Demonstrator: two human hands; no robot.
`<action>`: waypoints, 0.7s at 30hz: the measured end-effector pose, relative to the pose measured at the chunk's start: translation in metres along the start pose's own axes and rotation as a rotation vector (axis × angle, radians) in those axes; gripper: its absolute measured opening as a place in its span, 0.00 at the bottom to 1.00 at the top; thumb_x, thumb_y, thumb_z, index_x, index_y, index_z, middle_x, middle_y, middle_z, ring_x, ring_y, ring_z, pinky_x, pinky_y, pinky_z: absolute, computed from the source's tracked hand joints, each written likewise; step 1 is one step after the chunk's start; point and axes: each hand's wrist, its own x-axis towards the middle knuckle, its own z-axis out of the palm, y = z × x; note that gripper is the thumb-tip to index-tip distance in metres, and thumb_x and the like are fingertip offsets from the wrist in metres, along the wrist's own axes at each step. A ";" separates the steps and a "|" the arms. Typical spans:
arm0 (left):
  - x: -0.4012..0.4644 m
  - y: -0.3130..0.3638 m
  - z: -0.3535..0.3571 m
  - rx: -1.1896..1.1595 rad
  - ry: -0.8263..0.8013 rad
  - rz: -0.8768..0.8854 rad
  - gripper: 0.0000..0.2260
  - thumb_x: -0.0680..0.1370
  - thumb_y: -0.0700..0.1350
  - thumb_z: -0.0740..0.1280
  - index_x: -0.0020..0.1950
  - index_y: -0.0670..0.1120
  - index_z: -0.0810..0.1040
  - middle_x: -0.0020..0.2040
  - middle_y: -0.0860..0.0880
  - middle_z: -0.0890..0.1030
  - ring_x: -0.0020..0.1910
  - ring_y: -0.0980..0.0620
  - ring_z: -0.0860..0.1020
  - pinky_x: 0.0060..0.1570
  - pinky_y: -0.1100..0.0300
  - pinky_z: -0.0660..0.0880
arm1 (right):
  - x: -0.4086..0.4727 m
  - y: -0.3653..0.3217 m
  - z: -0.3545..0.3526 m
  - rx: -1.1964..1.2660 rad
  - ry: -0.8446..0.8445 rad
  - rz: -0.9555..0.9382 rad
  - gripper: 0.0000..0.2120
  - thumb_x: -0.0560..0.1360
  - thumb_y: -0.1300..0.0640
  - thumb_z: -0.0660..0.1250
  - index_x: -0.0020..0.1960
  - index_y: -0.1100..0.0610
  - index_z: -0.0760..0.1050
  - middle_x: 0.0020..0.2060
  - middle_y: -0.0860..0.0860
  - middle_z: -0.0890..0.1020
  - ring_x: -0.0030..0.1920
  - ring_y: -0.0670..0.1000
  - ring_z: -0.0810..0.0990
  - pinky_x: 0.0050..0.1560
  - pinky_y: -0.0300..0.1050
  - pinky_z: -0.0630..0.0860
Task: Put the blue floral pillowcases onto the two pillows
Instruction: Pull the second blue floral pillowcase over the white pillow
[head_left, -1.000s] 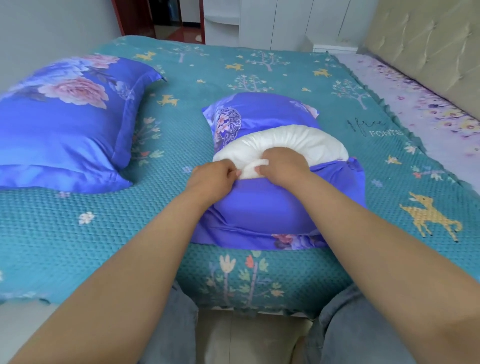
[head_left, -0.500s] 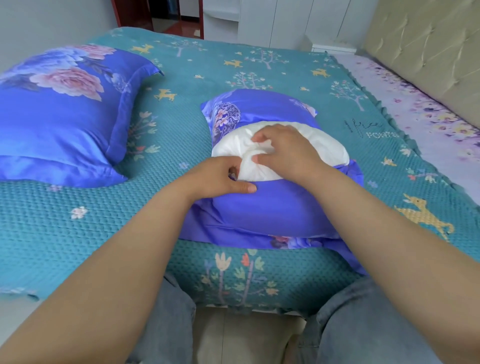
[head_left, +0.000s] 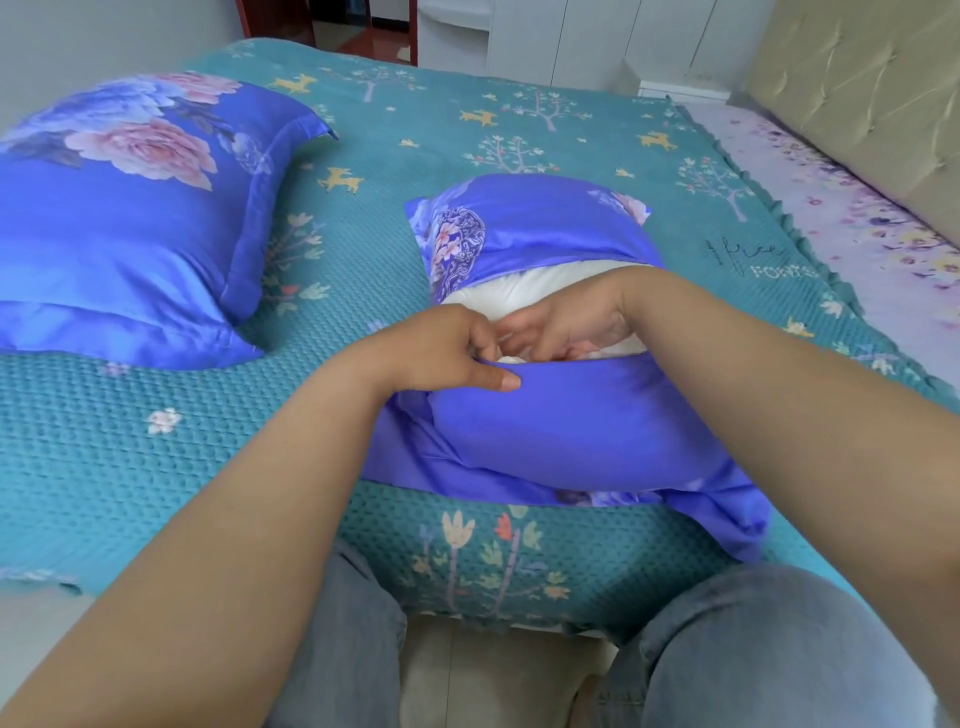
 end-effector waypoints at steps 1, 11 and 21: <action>0.001 0.000 0.000 -0.036 0.027 0.005 0.14 0.70 0.55 0.73 0.33 0.46 0.77 0.36 0.50 0.76 0.36 0.53 0.74 0.43 0.55 0.72 | 0.002 0.003 0.000 -0.010 -0.041 0.003 0.27 0.77 0.71 0.58 0.66 0.43 0.67 0.60 0.42 0.77 0.53 0.40 0.78 0.42 0.33 0.77; 0.004 -0.007 0.001 -0.102 0.040 0.024 0.13 0.76 0.50 0.68 0.40 0.40 0.80 0.40 0.42 0.78 0.39 0.45 0.75 0.45 0.53 0.73 | 0.018 0.004 0.000 -0.062 -0.069 -0.071 0.17 0.72 0.67 0.68 0.56 0.52 0.71 0.54 0.54 0.77 0.54 0.51 0.78 0.56 0.47 0.75; -0.001 -0.009 -0.004 -0.068 -0.256 -0.181 0.31 0.68 0.77 0.48 0.52 0.59 0.78 0.59 0.56 0.79 0.57 0.56 0.75 0.64 0.54 0.69 | 0.013 0.020 0.015 0.634 0.141 -0.233 0.17 0.81 0.53 0.53 0.56 0.62 0.74 0.51 0.58 0.81 0.48 0.55 0.80 0.58 0.49 0.73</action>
